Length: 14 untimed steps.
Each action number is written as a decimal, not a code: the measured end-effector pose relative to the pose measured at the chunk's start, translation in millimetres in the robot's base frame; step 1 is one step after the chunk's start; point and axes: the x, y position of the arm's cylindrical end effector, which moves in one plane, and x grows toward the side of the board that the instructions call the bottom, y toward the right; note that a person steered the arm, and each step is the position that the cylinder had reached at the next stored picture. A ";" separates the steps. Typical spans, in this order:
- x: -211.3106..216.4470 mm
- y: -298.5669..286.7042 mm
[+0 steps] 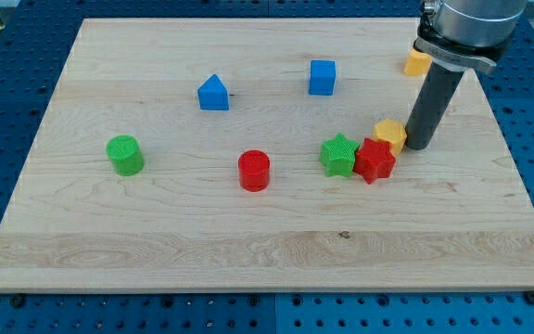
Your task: Move the yellow heart to the right of the blue cube
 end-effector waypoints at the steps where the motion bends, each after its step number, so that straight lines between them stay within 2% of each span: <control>1: 0.0 -5.8; 3: 0.0 -11.0; 6: -2.9 21.0; 8: -9.5 66.8; 10: -69.9 101.0; 13: -194.3 112.8; 14: -195.7 90.9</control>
